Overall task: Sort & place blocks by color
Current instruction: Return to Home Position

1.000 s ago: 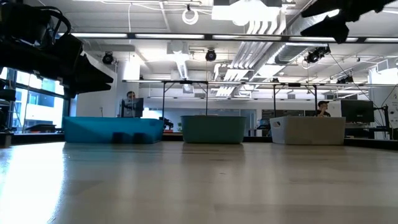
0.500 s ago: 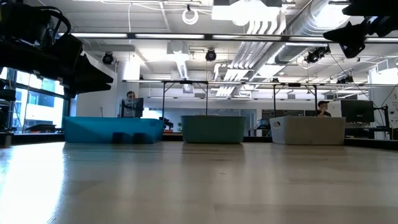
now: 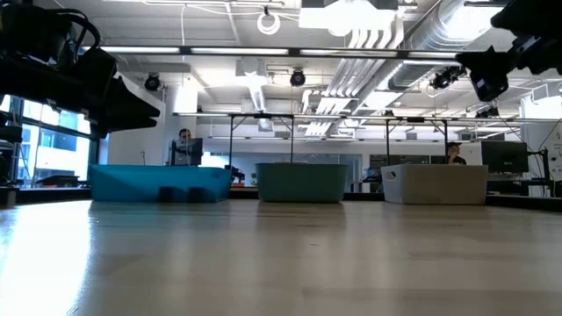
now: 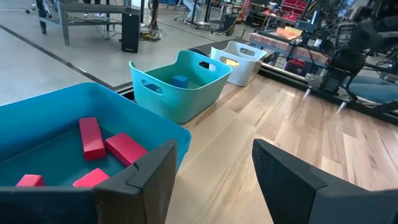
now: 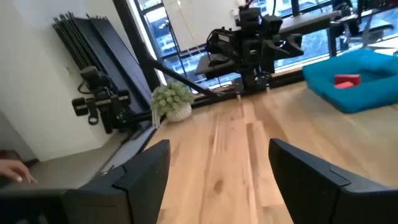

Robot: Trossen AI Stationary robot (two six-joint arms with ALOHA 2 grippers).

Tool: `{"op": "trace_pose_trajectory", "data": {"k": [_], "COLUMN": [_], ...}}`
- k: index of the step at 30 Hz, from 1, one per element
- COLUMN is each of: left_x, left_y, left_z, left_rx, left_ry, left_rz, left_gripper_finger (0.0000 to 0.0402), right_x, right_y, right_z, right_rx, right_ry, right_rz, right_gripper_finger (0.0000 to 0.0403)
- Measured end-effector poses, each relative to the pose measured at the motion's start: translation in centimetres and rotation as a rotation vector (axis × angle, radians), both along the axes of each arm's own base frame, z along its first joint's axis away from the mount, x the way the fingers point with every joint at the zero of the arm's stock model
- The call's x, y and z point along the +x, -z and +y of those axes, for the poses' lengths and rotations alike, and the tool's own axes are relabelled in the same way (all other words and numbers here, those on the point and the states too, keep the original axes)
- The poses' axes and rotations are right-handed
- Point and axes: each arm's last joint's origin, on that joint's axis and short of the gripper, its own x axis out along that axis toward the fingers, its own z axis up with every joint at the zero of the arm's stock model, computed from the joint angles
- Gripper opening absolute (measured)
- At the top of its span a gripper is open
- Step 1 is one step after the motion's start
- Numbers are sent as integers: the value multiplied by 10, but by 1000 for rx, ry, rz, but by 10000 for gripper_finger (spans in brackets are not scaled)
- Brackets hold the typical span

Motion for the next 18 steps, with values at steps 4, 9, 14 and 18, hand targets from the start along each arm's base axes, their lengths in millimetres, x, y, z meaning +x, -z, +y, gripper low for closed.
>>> {"op": "trace_pose_trajectory", "data": {"k": [4,9,14,18], "left_x": [0,0,0,0], "left_y": [0,0,0,0], "left_z": [0,0,0,0], "left_rx": [0,0,0,0], "left_ry": [0,0,0,0], "left_rz": [0,0,0,0], "left_gripper_finger": [200,200,200,200], "right_x": [7,12,12,13], "right_y": [15,32,33,33], "right_z": [1,0,-2,-2], "right_rx": [35,53,54,48], "right_ry": [-5,63,127,120], "right_rz": [-31,-27,-17,-14], "right_gripper_finger": [259,259,259,259]}}
